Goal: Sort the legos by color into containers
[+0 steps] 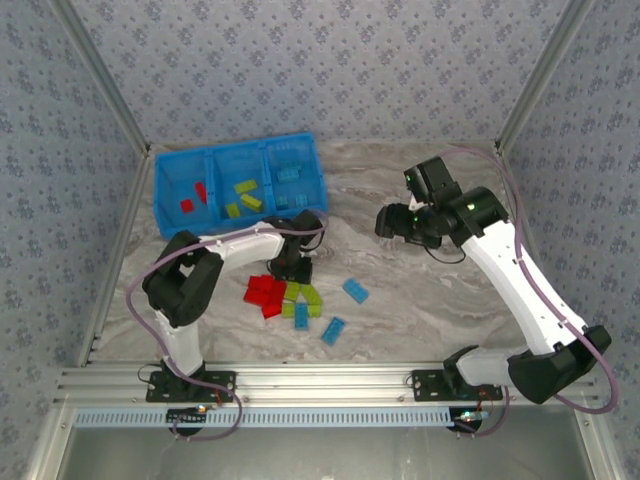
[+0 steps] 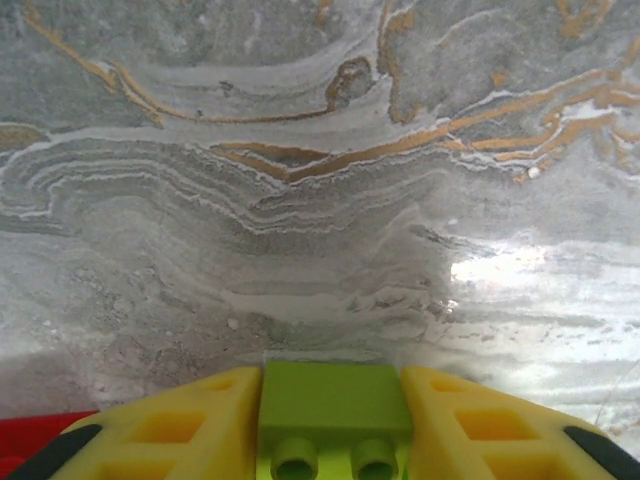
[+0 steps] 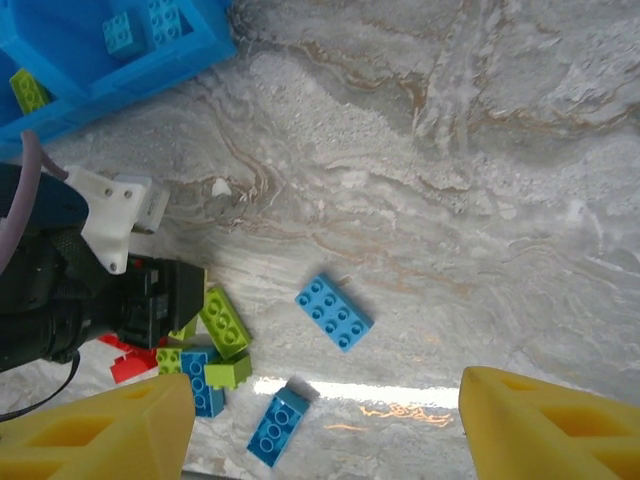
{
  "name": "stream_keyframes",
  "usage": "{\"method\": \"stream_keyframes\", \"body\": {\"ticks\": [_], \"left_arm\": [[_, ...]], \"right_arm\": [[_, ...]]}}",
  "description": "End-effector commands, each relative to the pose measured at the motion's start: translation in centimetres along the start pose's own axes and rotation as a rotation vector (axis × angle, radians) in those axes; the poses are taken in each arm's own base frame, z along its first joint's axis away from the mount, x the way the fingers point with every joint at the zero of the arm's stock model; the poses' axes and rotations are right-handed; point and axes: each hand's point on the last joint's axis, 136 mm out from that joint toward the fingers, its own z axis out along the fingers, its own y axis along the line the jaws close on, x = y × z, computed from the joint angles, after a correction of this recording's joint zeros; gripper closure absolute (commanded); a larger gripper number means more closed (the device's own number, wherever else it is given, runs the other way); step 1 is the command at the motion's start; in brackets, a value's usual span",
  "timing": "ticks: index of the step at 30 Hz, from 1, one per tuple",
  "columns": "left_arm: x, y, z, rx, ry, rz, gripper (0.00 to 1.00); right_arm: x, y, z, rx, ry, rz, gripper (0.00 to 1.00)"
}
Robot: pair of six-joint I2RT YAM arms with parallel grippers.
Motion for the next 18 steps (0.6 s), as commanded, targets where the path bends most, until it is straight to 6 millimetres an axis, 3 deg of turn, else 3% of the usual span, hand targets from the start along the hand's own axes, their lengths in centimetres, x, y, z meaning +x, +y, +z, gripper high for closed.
{"method": "stream_keyframes", "body": {"ticks": [1, 5, 8, 11, 15, 18], "left_arm": [[0.2, 1.2, 0.0, -0.068, 0.003, -0.008, 0.67], [-1.5, 1.2, -2.9, -0.086, -0.064, -0.005, 0.73], [-3.7, 1.5, -7.1, -0.088, -0.158, -0.016, 0.74], [-6.6, 3.0, -11.9, -0.100, -0.276, -0.061, 0.75], [-11.3, 7.8, -17.2, -0.179, -0.433, -0.163, 0.75], [-14.8, 12.3, -19.4, -0.248, -0.505, -0.259, 0.75]], "right_arm": [[2.1, 0.9, -0.3, -0.092, 0.072, -0.021, 0.27], [4.4, 4.3, -0.7, -0.324, 0.163, -0.046, 0.28], [5.2, 5.2, -0.9, -0.393, 0.171, -0.045, 0.28], [4.2, 5.5, -1.1, -0.412, 0.106, -0.034, 0.27], [2.7, 5.3, -0.8, -0.391, 0.044, -0.004, 0.27], [2.4, 5.3, -0.7, -0.385, 0.037, 0.002, 0.27]]}}
